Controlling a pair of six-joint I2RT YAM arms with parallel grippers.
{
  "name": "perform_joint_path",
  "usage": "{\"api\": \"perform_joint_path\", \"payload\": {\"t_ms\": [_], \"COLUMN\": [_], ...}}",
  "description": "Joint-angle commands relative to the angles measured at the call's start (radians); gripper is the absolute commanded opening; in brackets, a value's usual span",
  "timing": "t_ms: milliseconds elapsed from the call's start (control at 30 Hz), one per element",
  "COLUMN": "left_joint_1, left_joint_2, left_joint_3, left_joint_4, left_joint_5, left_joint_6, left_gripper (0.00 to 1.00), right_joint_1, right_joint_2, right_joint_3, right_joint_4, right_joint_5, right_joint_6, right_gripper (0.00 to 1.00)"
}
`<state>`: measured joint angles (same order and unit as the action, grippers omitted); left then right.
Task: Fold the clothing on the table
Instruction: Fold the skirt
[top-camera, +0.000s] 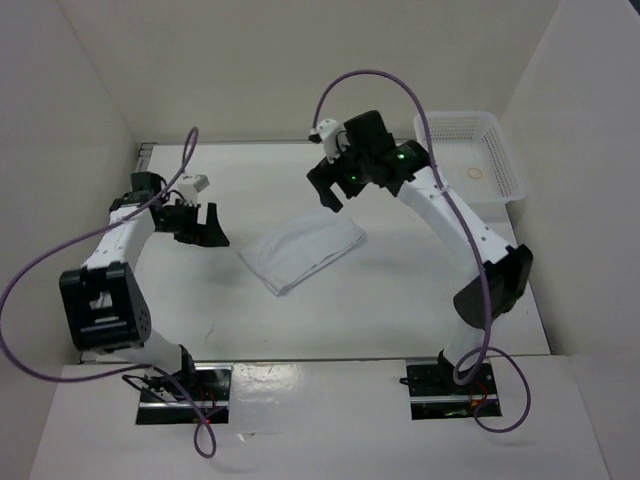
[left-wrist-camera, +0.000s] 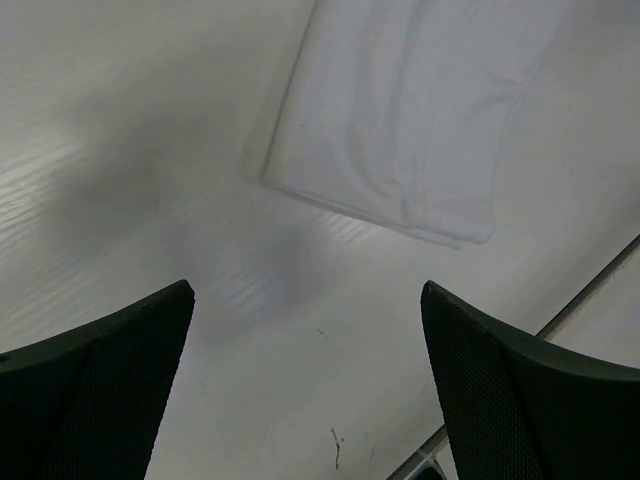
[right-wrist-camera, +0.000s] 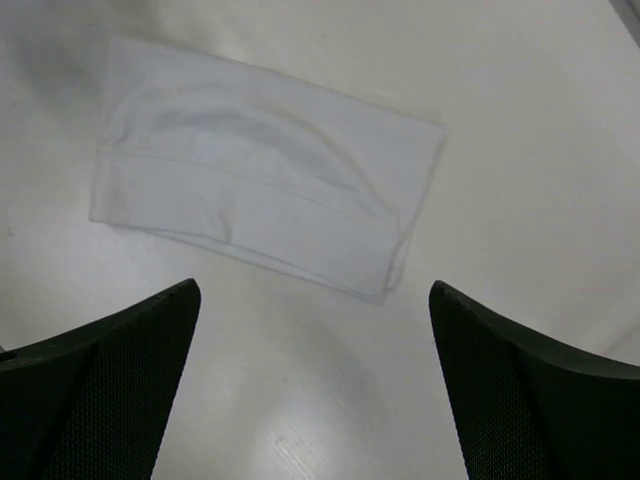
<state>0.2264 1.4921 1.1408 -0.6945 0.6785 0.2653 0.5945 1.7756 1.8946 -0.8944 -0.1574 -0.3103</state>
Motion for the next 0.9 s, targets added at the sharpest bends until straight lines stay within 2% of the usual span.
{"api": "perform_joint_path", "payload": {"t_ms": [0, 133, 433, 633, 867], "left_joint_1": [-0.041, -0.064, -0.127, -0.170, -0.170], "left_joint_2": [0.134, 0.259, 0.454, 0.507, 0.537], "left_joint_3": [-0.001, 0.028, 0.076, 0.109, 0.109], "left_joint_4": [0.048, 0.093, 0.148, 0.158, 0.108], "left_joint_5": [0.032, 0.050, 0.069, 0.050, 0.041], "left_joint_6": [0.060, 0.060, 0.051, 0.051, 0.084], "left_gripper": [1.00, 0.92, 0.76, 0.74, 0.64], "right_joint_1": [-0.065, -0.100, -0.188, -0.197, -0.206], "right_joint_2": [-0.001, -0.042, -0.073, -0.073, -0.073], "right_joint_3": [-0.174, -0.270, -0.307, -0.325, -0.325], "right_joint_4": [0.026, 0.066, 0.077, 0.086, 0.086], "right_joint_5": [-0.002, -0.011, -0.024, -0.024, -0.024], "right_joint_6": [0.033, 0.042, 0.051, 0.051, 0.051], "right_gripper": [0.99, 0.99, 0.99, 0.99, 0.99]}}
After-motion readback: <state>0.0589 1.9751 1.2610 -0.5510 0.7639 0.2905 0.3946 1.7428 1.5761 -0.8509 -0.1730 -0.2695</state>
